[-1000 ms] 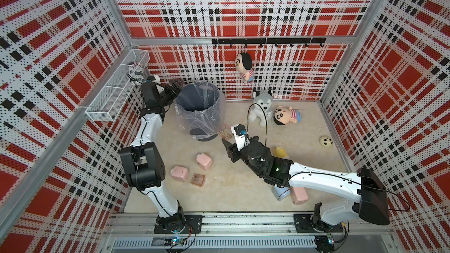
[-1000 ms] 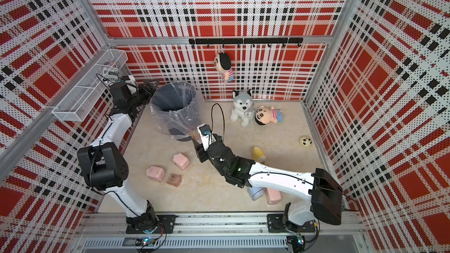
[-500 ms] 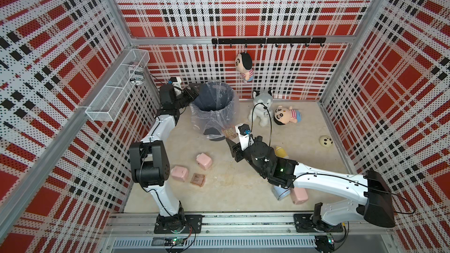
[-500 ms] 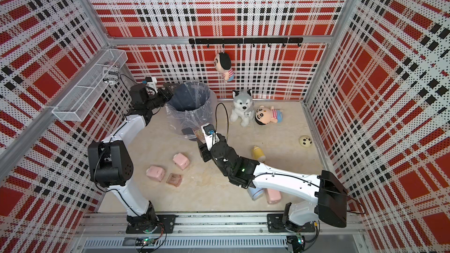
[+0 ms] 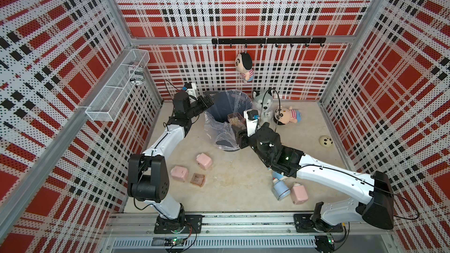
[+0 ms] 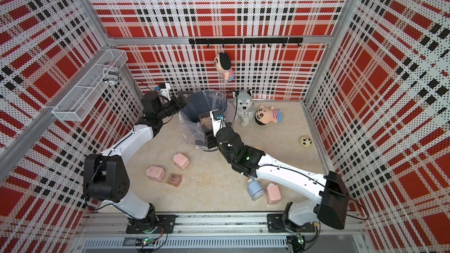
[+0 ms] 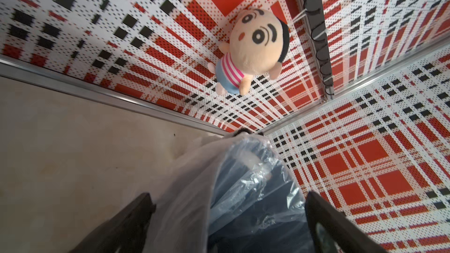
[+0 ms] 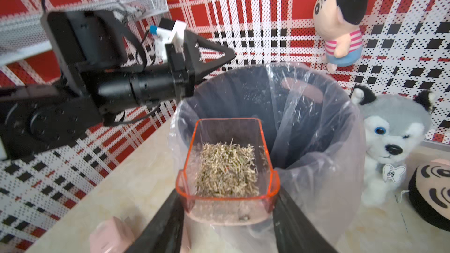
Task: Take out the pencil sharpener tray and clean the shavings
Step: Adjust the trash bin at the center of the board, then pour the shavings into the trash bin.
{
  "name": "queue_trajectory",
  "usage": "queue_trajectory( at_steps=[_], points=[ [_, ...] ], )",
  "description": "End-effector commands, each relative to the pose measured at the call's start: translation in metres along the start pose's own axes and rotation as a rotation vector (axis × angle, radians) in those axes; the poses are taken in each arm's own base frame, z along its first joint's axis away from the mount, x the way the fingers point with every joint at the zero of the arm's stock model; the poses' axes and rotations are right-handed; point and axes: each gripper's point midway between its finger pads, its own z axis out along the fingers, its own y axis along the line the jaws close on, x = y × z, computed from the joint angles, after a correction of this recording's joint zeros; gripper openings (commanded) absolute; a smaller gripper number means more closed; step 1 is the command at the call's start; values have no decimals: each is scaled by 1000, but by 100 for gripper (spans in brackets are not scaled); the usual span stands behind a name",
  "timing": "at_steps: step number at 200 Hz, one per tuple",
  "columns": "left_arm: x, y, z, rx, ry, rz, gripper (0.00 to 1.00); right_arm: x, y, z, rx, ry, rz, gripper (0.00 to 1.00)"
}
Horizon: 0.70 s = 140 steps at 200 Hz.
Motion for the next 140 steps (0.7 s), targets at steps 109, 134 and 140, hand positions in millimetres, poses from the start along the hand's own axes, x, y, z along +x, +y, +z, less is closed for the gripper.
queue_trajectory(
  at_steps=[109,134,140],
  points=[
    [3,13,-132,-284,-211,60,98,-63,30,30,-108,45,548,34],
    [26,13,-145,-289,-198,52,98,-59,27,46,-105,77,676,34],
    [30,13,-148,-293,-195,52,98,-60,25,49,-96,78,711,34]
  ],
)
